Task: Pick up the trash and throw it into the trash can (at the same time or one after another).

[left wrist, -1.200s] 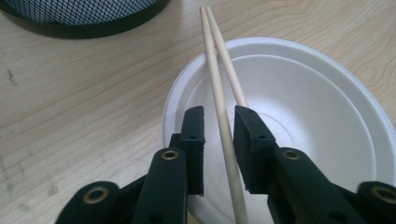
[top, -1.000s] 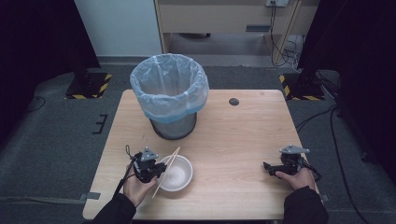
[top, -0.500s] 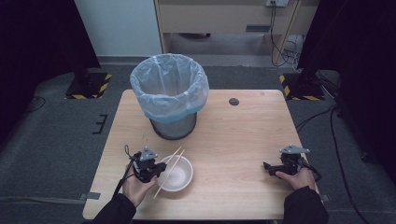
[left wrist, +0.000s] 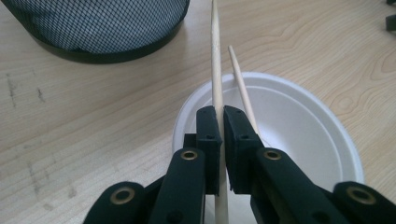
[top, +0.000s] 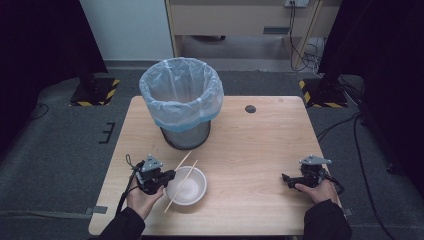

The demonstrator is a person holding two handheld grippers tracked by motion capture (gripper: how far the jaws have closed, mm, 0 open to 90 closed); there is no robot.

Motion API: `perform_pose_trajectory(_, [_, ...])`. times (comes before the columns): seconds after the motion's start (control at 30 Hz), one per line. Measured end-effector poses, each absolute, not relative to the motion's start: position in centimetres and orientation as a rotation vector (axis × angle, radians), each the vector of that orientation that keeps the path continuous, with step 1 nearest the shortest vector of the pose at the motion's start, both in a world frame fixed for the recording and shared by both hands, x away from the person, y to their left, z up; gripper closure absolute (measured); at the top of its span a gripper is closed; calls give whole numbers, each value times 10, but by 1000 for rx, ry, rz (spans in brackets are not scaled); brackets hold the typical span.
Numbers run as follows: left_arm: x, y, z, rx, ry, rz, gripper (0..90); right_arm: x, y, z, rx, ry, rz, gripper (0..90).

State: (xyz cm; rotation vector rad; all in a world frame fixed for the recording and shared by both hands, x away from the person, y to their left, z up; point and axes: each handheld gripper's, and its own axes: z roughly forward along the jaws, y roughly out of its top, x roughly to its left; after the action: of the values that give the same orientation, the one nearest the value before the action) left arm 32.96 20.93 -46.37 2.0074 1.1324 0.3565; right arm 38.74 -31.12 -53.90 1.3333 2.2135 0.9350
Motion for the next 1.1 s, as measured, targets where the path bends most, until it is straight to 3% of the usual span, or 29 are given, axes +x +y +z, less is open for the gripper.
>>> perform_pose_trajectory(1.1, [304, 226, -399, 1747, 977, 482, 850, 388, -311, -539, 1332, 2215, 936, 33])
